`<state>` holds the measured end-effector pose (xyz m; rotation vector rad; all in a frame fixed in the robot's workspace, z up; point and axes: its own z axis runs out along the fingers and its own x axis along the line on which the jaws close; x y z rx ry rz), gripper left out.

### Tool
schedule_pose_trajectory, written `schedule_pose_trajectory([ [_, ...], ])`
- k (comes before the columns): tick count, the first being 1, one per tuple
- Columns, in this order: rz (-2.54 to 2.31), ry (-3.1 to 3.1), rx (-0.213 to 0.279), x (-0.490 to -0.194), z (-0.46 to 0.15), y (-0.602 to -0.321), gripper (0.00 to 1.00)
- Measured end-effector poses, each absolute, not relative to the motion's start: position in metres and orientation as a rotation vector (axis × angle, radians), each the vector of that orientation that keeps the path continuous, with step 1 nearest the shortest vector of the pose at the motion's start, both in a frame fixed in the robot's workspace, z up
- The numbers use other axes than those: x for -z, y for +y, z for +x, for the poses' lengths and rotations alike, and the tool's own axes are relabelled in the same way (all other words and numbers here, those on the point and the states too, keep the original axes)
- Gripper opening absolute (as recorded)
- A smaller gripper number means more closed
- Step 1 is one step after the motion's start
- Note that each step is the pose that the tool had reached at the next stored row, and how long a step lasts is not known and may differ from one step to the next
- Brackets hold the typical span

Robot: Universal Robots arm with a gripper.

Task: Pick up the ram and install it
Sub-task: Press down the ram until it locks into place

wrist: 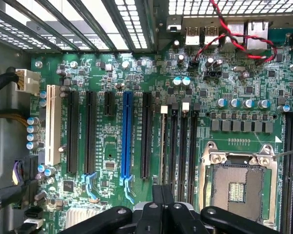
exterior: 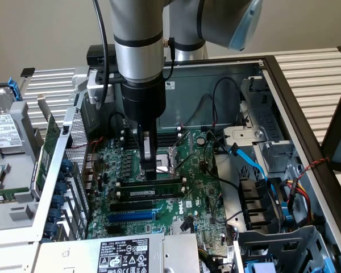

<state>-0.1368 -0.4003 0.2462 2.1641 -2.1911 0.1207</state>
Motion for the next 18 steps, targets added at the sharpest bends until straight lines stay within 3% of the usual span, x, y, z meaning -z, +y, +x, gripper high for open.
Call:
schedule_pose_trajectory([
  [18,2.162,-2.193,-0.12,-0.2512,-0.1368,-0.4003,0.11],
])
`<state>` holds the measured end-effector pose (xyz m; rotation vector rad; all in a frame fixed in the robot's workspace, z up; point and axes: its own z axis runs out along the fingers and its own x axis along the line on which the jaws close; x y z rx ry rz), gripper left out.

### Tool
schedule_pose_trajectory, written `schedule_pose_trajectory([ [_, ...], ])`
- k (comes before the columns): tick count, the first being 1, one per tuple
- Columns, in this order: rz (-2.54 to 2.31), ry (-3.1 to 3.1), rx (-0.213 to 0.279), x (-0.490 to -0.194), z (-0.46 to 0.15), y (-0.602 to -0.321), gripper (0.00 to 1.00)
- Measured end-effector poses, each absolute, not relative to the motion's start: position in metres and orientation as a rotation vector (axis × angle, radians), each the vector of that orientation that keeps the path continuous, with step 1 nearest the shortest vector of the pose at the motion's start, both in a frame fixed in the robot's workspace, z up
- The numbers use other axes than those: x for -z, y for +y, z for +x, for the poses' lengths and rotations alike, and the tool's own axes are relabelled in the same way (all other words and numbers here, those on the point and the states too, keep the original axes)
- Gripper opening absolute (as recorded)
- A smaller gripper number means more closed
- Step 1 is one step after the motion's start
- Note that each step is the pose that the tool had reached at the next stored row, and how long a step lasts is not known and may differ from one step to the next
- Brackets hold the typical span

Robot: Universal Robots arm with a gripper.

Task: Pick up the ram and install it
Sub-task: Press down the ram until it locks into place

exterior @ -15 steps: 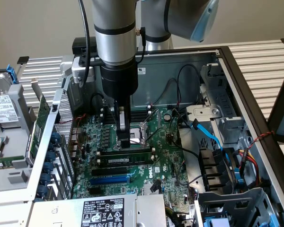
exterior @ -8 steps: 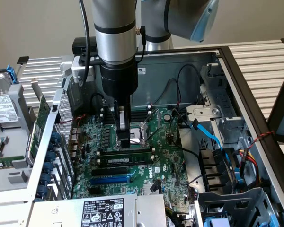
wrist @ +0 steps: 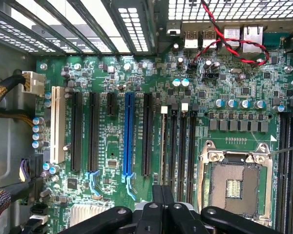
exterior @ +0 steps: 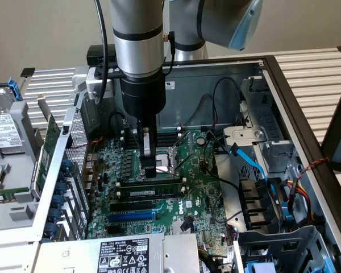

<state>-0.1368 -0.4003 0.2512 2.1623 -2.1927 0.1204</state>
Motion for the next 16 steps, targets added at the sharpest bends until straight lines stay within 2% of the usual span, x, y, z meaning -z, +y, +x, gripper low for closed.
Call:
schedule_pose_trajectory([
  [16,1.898,-2.415,-0.109,-0.2508,-0.1368,-0.4003,0.11],
])
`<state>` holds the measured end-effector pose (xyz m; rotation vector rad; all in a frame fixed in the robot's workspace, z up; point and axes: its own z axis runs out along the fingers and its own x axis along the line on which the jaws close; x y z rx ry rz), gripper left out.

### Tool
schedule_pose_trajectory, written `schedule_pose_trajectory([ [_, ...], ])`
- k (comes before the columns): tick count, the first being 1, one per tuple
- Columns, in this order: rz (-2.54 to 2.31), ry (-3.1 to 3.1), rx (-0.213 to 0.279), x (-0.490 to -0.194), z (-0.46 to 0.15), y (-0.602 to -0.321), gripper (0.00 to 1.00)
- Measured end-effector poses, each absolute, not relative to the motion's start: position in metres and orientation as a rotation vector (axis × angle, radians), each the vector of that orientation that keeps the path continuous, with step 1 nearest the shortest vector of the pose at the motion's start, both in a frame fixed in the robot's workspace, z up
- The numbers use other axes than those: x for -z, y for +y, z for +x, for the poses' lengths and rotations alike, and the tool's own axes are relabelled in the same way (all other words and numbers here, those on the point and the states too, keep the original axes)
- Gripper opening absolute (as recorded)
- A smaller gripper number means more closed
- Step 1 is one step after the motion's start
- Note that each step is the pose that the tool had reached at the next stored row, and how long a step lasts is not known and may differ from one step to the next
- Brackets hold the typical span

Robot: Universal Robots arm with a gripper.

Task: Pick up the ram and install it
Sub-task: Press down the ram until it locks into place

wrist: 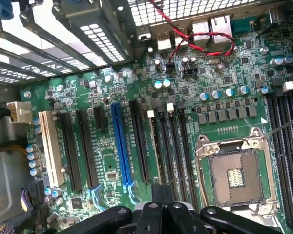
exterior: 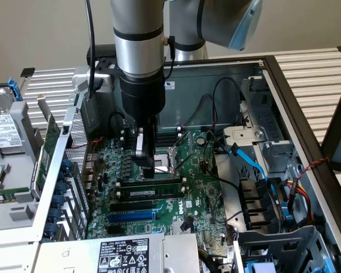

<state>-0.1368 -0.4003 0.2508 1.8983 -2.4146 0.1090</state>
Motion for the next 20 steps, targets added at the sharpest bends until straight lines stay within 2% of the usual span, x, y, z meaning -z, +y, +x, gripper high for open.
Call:
schedule_pose_trajectory([
  [20,1.44,-2.701,-0.089,-0.2476,-0.1368,-0.4003,0.11],
])
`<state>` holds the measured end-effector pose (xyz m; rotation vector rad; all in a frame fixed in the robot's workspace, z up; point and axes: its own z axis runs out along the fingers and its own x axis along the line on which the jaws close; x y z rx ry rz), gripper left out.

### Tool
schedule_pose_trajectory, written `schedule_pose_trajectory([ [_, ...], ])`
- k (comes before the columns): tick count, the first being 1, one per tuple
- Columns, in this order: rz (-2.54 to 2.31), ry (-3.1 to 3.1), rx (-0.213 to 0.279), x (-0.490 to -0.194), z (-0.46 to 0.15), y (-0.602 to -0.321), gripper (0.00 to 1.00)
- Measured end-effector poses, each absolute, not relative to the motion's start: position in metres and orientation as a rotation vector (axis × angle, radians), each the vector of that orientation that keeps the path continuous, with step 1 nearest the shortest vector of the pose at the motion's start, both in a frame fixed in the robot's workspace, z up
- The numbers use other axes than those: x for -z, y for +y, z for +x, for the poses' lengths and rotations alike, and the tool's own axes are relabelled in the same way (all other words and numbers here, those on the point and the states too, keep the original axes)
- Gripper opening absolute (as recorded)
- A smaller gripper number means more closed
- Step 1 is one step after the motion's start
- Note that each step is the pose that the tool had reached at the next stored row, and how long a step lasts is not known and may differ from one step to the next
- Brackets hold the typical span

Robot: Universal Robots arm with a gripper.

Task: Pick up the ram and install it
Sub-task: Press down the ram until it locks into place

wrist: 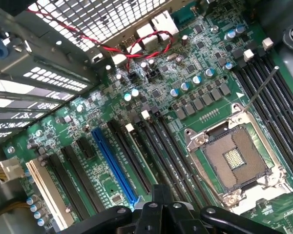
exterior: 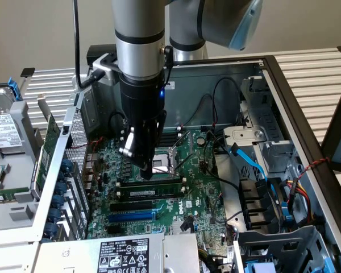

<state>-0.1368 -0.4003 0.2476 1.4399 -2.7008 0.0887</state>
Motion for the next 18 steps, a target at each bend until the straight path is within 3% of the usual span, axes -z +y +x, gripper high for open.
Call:
schedule_pose_trajectory([
  [18,1.131,-2.859,-0.09,-0.2475,-0.1367,-0.4003,0.11],
])
